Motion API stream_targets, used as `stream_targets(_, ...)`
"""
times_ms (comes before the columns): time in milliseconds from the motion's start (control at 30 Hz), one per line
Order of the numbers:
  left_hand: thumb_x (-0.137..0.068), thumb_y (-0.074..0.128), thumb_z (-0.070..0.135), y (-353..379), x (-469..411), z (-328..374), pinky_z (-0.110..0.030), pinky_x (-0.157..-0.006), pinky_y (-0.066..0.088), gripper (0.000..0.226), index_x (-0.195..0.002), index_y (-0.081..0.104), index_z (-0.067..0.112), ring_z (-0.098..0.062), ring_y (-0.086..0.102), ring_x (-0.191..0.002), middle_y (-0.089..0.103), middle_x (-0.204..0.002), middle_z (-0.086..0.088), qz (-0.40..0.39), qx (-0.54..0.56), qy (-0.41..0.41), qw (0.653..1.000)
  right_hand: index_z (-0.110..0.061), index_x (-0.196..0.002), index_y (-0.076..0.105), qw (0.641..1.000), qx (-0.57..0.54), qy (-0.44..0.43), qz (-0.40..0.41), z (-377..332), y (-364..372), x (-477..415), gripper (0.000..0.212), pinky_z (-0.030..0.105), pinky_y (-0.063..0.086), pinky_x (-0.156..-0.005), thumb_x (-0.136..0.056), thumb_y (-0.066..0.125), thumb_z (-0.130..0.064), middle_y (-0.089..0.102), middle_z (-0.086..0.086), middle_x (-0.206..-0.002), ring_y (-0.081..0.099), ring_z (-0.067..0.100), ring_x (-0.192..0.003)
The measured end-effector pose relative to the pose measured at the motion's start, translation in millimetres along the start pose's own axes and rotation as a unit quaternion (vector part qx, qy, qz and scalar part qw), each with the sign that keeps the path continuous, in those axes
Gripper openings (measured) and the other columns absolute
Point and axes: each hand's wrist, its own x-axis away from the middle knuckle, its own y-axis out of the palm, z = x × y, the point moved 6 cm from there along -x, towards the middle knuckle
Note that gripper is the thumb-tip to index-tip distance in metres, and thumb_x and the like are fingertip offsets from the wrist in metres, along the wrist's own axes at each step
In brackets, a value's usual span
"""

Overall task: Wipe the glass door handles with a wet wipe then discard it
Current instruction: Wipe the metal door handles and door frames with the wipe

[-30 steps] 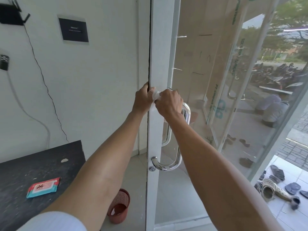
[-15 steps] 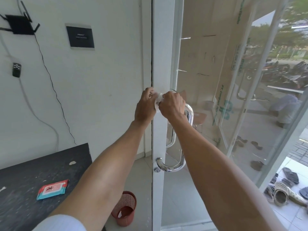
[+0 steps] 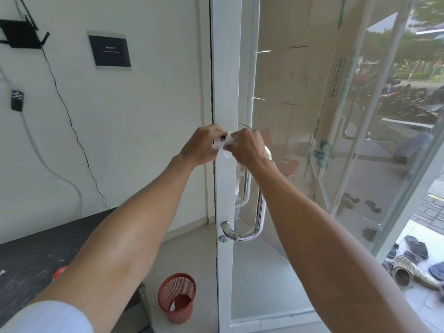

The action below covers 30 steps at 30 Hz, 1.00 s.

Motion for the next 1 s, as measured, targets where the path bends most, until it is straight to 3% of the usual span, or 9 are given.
stream_targets(167, -0.078, 0.067, -0.002, 0, -8, 5, -0.027, -0.075, 0.05, 0.028, -0.104, 0.076, 0.006, -0.023, 0.065, -0.083, 0.069, -0.095, -0.009, -0.04, -0.019, 0.012, 0.999, -0.005, -0.09, 0.073, 0.998, -0.062, 0.023, 0.006, 12, -7, 1, 0.029, 0.038, 0.055, -0.061, -0.071, 0.08, -0.027, 0.069, 0.014, -0.087, 0.064, 0.032, -0.075)
stream_targets(233, -0.08, 0.071, 0.004, -3, -8, 7, -0.03, -0.077, 0.052, 0.027, -0.106, 0.076, 0.008, -0.021, 0.064, -0.083, 0.069, -0.096, -0.009, -0.04, -0.01, 0.013, 0.999, -0.008, -0.082, 0.074, 0.998, -0.059, 0.024, -0.001, 13, -8, 1, 0.025, 0.03, 0.043, -0.046, -0.069, 0.081, -0.028, 0.063, 0.009, -0.071, 0.055, 0.027, -0.062)
stream_targets(300, -0.08, 0.075, 0.009, -4, -8, 9, -0.031, -0.074, 0.052, 0.022, -0.102, 0.077, 0.009, -0.021, 0.064, -0.081, 0.068, -0.094, -0.009, -0.045, -0.013, 0.015, 0.999, -0.009, -0.081, 0.071, 0.999, -0.038, 0.029, -0.011, 10, -9, -2, 0.025, 0.026, 0.032, -0.042, -0.069, 0.082, -0.029, 0.057, 0.006, -0.067, 0.051, 0.024, -0.058)
stream_targets(467, -0.073, 0.075, -0.003, 6, -10, 5, -0.026, -0.064, 0.043, 0.01, -0.077, 0.072, 0.006, -0.026, 0.063, -0.072, 0.067, -0.083, -0.009, -0.056, -0.069, -0.017, 0.996, -0.006, -0.088, 0.063, 0.991, 0.128, -0.013, 0.023, -20, -6, -2, 0.005, 0.033, 0.041, -0.058, -0.084, 0.065, -0.009, 0.06, 0.012, -0.082, 0.063, 0.033, -0.077)
stream_targets(567, -0.073, 0.063, -0.011, 8, -15, 2, -0.025, -0.06, 0.036, 0.017, -0.068, 0.066, 0.005, -0.026, 0.058, -0.067, 0.055, -0.069, 0.0, -0.047, -0.068, -0.029, 0.996, -0.006, -0.097, 0.067, 0.991, 0.128, -0.019, 0.021, -12, -4, 0, 0.015, 0.033, 0.041, -0.062, -0.086, 0.066, -0.017, 0.066, 0.013, -0.095, 0.064, 0.034, -0.085)
stream_targets(700, -0.071, 0.069, -0.006, 11, -22, -3, -0.023, -0.071, 0.046, 0.026, -0.09, 0.077, 0.009, -0.015, 0.059, -0.077, 0.07, -0.088, -0.002, -0.059, -0.057, -0.061, 0.995, -0.019, -0.116, 0.069, 0.997, 0.071, -0.011, 0.015, 12, -14, 4, 0.037, 0.034, 0.047, -0.072, -0.081, 0.075, -0.031, 0.069, 0.011, -0.109, 0.065, 0.033, -0.095)
stream_targets(767, -0.067, 0.074, -0.003, 12, -23, -4, -0.031, -0.079, 0.053, 0.032, -0.097, 0.077, 0.009, -0.02, 0.065, -0.086, 0.072, -0.098, -0.005, -0.071, -0.059, -0.072, 0.993, -0.024, -0.119, 0.068, 0.997, 0.068, -0.008, 0.02, 21, -16, 7, 0.04, 0.036, 0.049, -0.077, -0.08, 0.076, -0.032, 0.069, 0.012, -0.11, 0.064, 0.036, -0.097)
stream_targets(900, -0.068, 0.077, 0.004, 11, -23, -2, -0.038, -0.083, 0.054, 0.033, -0.101, 0.075, 0.006, -0.026, 0.064, -0.089, 0.07, -0.101, -0.007, -0.095, -0.064, -0.089, 0.989, -0.021, -0.11, 0.071, 0.995, 0.093, 0.007, 0.043, 29, -21, 12, 0.03, 0.041, 0.052, -0.075, -0.081, 0.067, -0.014, 0.067, 0.018, -0.094, 0.059, 0.041, -0.095)
stream_targets(1000, -0.07, 0.078, 0.01, 14, -23, -1, -0.037, -0.08, 0.052, 0.024, -0.093, 0.075, 0.005, -0.026, 0.061, -0.087, 0.068, -0.097, -0.008, -0.093, -0.073, -0.102, 0.988, -0.013, -0.104, 0.071, 0.989, 0.144, 0.001, 0.039, 22, -23, 10, 0.026, 0.038, 0.048, -0.068, -0.082, 0.058, -0.005, 0.064, 0.018, -0.091, 0.061, 0.041, -0.089)
